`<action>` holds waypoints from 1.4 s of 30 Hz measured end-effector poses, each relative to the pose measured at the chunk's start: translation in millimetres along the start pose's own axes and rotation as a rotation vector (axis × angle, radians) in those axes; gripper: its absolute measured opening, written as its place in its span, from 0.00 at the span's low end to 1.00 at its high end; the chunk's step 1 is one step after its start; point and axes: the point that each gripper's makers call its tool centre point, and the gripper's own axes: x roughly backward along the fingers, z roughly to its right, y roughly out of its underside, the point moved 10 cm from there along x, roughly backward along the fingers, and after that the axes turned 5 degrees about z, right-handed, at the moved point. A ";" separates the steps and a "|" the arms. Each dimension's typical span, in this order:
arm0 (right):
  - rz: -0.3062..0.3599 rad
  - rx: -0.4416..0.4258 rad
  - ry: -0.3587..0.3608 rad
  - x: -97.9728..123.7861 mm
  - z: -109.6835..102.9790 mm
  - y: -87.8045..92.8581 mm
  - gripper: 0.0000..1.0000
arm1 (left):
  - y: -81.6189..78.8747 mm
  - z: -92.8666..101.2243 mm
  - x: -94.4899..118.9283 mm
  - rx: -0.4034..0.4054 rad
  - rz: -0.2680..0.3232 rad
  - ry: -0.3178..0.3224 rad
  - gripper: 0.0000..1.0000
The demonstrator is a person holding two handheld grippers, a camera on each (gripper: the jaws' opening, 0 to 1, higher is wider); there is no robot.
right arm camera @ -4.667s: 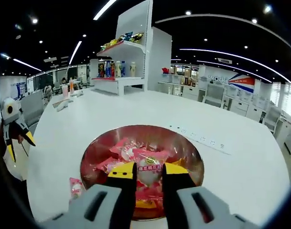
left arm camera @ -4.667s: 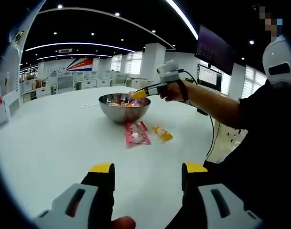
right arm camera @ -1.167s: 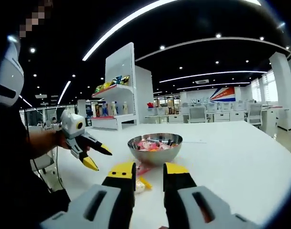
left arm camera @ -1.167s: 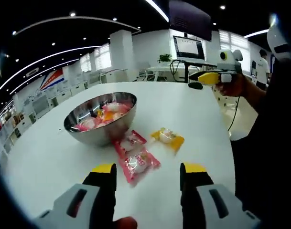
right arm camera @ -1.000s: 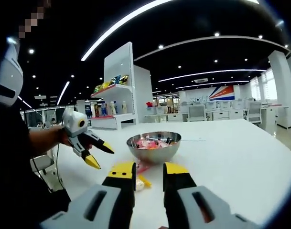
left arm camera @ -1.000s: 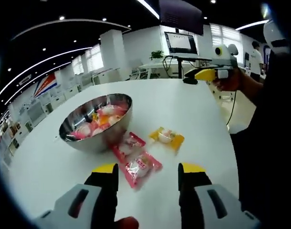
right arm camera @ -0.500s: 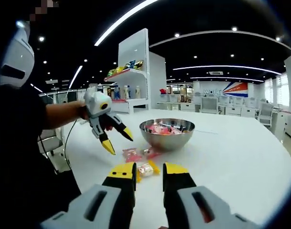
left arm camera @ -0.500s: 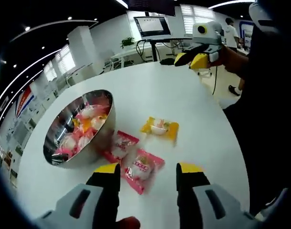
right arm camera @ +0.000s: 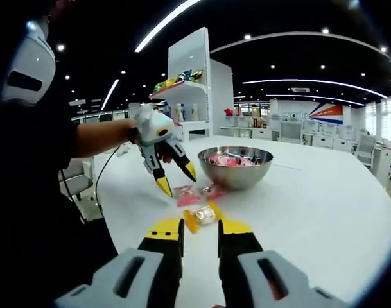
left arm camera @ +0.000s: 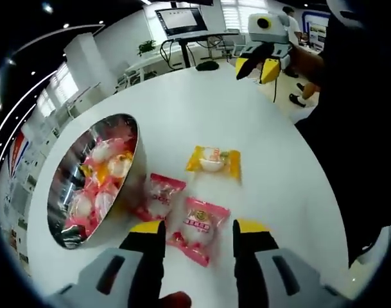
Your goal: Pick up the marshmallows scattered on the table and place them into the bowl on the table
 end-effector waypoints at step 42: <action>-0.008 -0.034 0.006 0.7 -1.4 8.7 0.20 | 1.0 -10.1 -2.4 -0.027 -0.005 0.145 0.23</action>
